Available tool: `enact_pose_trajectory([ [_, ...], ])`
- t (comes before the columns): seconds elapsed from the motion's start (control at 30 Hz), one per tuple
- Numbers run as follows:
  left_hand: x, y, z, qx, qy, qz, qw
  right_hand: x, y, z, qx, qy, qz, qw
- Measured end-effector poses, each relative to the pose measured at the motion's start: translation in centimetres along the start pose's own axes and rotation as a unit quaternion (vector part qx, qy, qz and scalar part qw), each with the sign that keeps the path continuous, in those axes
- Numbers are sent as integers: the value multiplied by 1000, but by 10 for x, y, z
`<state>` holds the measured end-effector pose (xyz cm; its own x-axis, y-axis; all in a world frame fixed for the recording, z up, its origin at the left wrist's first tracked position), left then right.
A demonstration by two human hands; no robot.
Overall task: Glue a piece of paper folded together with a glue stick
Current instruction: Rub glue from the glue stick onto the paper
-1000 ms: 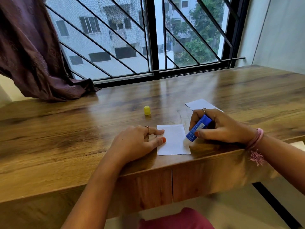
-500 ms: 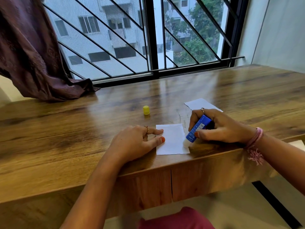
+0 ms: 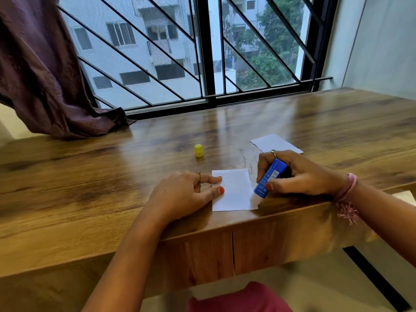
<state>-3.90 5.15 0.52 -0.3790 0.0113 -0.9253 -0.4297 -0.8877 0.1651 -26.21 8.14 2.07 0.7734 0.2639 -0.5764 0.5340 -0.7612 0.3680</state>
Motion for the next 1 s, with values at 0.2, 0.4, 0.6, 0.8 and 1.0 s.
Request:
enact_pose_trajectory([
  [0.2, 0, 1, 1, 3, -2, -6, 1000, 2, 0, 2, 16, 13, -14, 1000],
  [0.4, 0, 0, 0, -3, -6, -1, 1000, 1, 2, 2, 7, 13, -2, 1000],
  [0.6, -1, 0, 1, -1, 2, -7, 1000, 0, 2, 1, 5, 5, 4, 1000],
  [0.8, -1, 0, 2, 0, -1, -10, 1000, 1, 1, 1, 5, 0, -4, 1000],
  [1.0, 0, 1, 0, -4, -15, -1, 1000, 3, 2, 1, 3, -7, -14, 1000],
])
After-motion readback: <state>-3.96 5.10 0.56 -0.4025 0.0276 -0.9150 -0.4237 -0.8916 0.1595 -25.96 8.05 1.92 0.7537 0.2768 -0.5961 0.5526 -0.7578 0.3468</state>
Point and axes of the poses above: each hand's wrist, its own y-axis towards the middle knuckle, its own x-axis out of the palm, z = x × y, the point moved 4 cm from there along y, towards the middle knuckle, and after that the axes turned 1 degree about y, right-handed, at the moved point
